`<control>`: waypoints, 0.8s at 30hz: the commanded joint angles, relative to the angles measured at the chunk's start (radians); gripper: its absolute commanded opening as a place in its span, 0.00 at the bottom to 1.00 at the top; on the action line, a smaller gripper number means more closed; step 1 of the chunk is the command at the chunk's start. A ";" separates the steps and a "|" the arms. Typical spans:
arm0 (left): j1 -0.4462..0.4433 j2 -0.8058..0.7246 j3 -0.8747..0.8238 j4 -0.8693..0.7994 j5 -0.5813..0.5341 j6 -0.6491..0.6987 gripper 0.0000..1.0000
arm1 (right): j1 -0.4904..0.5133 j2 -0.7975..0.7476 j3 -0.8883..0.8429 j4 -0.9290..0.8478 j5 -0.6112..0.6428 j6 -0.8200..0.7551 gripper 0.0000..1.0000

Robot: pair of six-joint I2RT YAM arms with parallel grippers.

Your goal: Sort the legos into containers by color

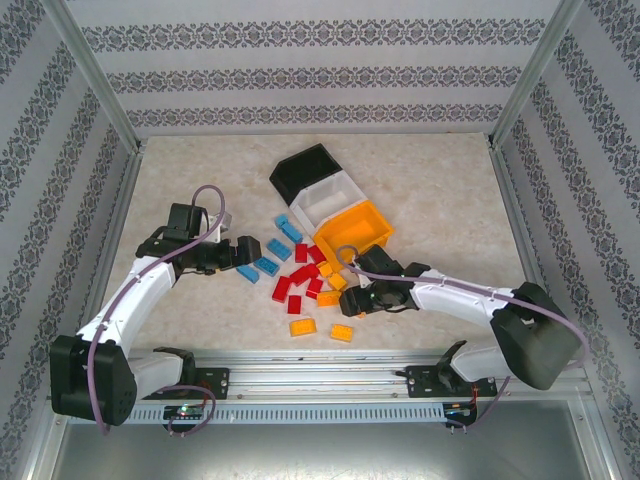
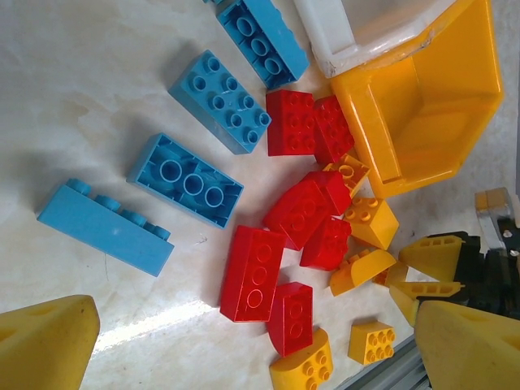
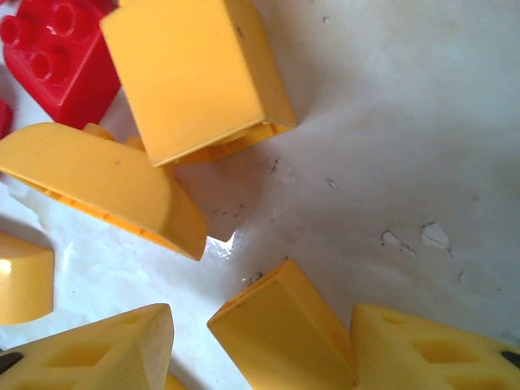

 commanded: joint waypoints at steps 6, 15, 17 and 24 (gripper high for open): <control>-0.010 -0.006 -0.005 -0.025 -0.013 0.035 1.00 | 0.055 -0.018 -0.007 -0.064 0.071 0.008 0.58; -0.009 0.001 -0.006 -0.029 -0.020 0.039 1.00 | 0.080 0.052 0.025 -0.082 0.166 -0.015 0.59; -0.009 0.004 -0.008 -0.031 -0.019 0.039 1.00 | 0.094 0.088 0.039 -0.082 0.179 -0.023 0.59; -0.010 0.018 -0.006 -0.032 -0.015 0.039 1.00 | 0.134 0.180 0.084 -0.096 0.238 -0.013 0.54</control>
